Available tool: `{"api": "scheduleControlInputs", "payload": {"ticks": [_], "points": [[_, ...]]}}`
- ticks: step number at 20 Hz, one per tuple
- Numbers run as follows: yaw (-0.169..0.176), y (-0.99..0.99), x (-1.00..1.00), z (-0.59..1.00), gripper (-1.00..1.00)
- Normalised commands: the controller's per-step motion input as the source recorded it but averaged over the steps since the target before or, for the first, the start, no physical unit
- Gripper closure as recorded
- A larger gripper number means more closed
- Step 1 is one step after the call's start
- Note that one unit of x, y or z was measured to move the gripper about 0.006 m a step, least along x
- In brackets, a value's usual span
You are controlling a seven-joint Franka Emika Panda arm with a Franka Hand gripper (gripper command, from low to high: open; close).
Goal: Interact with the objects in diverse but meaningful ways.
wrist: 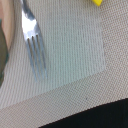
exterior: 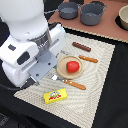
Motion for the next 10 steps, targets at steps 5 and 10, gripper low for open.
{"api": "scheduleControlInputs", "payload": {"ticks": [5,10], "points": [[0.114,-0.5,0.23,0.26,-1.0],[0.095,-0.51,0.28,0.3,-1.0]]}}
